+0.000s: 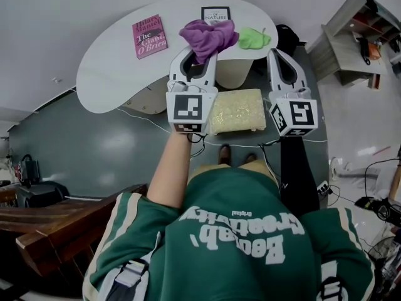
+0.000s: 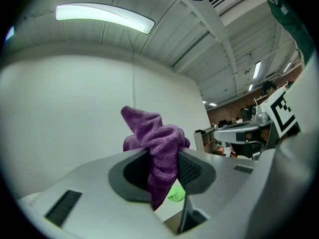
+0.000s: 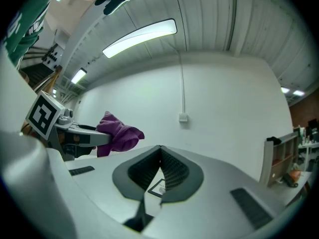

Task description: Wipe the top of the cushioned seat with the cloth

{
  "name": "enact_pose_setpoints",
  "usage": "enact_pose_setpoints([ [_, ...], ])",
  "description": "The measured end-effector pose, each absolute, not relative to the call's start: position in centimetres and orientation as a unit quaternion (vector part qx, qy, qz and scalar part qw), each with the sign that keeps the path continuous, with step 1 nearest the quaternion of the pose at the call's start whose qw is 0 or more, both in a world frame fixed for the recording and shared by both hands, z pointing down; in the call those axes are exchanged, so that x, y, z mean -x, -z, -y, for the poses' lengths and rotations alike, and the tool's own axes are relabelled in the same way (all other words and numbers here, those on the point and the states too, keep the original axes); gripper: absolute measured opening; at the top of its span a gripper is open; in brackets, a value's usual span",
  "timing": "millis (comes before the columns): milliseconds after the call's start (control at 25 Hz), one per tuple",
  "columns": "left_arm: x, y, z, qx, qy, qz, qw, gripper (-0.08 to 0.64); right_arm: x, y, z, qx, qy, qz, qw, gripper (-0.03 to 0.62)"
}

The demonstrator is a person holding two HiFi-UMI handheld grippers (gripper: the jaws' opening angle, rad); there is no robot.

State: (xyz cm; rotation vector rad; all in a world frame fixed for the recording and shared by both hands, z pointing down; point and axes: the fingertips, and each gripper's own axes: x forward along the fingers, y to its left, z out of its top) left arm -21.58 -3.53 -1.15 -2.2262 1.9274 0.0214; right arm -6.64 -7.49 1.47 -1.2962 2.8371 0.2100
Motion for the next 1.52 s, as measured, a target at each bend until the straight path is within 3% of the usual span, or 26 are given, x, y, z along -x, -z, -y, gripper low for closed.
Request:
enact_pose_setpoints([
  [1520,21.5,1.3,3.8,0.757,0.001,-0.642,0.121,0.132,7.3,-0.1,7.1,0.411,-0.134,-0.901,-0.028,0.008],
])
